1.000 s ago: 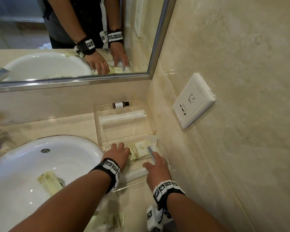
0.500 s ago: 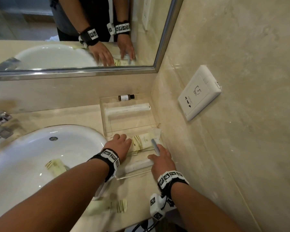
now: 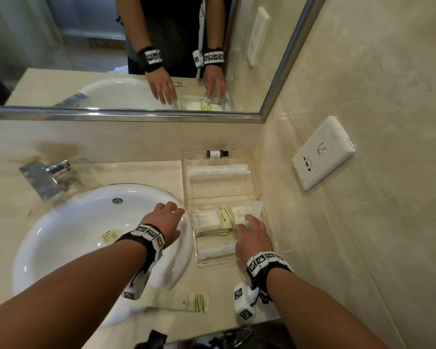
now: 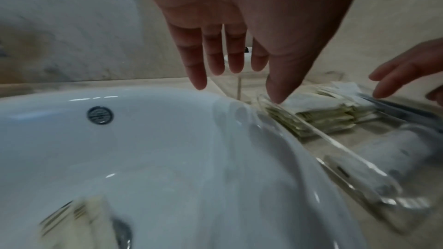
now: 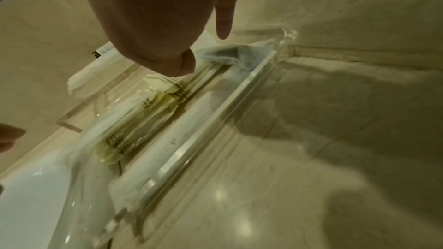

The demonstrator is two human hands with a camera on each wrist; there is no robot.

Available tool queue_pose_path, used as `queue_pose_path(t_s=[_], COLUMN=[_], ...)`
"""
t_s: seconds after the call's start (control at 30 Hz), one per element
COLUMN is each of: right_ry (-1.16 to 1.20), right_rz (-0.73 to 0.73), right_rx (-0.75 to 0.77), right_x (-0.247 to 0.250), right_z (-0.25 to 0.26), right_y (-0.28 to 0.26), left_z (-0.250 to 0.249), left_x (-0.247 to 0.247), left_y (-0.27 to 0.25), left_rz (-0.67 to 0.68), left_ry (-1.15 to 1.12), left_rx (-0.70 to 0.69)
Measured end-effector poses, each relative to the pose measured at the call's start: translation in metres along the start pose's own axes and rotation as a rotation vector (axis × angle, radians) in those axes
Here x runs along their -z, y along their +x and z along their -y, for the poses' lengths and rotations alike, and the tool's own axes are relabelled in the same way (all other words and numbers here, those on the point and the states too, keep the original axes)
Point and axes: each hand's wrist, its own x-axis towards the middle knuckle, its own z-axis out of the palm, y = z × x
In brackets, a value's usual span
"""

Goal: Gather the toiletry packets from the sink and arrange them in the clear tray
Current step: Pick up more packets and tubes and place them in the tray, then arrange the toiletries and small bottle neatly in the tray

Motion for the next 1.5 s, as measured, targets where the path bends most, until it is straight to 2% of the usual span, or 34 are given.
queue_pose_path(t_s=[0.17, 0.33, 0.63, 0.8, 0.87, 1.0, 1.13, 1.3, 1.5], right_ry=[-0.009, -0.07, -0.101, 0.008, 0.063, 0.023, -0.088, -0.176, -0.223], right_rz=[0.03, 0.025, -0.059, -0.059, 0.005, 0.291, 0.466, 0.554, 0.73], right_rx=[0.03, 0.141, 0.189, 0.396, 0.496, 0.567, 0.523, 0.45, 0.359], right_x=[0.0, 0.009, 0.034, 0.009, -0.007, -0.041, -0.069, -0.095, -0.132], right_z=[0.022, 0.044, 0.061, 0.103, 0.131, 0.181, 0.213, 0.233, 0.269], right_y=[0.005, 0.022, 0.086, 0.065, 0.053, 0.041, 0.038, 0.043, 0.058], left_z=[0.037, 0.071, 0.084, 0.101, 0.117, 0.146, 0.171, 0.195, 0.219], left_x=[-0.007, -0.013, -0.014, -0.022, -0.028, -0.04, -0.054, -0.07, -0.081], left_y=[-0.025, -0.043, -0.054, -0.062, -0.069, -0.087, -0.109, -0.141, -0.162], left_rz=[0.017, 0.056, 0.055, 0.089, 0.074, 0.066, 0.063, 0.032, 0.004], left_ry=[-0.016, -0.012, -0.07, -0.13, -0.133, -0.168, -0.247, -0.329, -0.413], left_rx=[0.081, 0.197, 0.291, 0.4, 0.437, 0.496, 0.54, 0.583, 0.652])
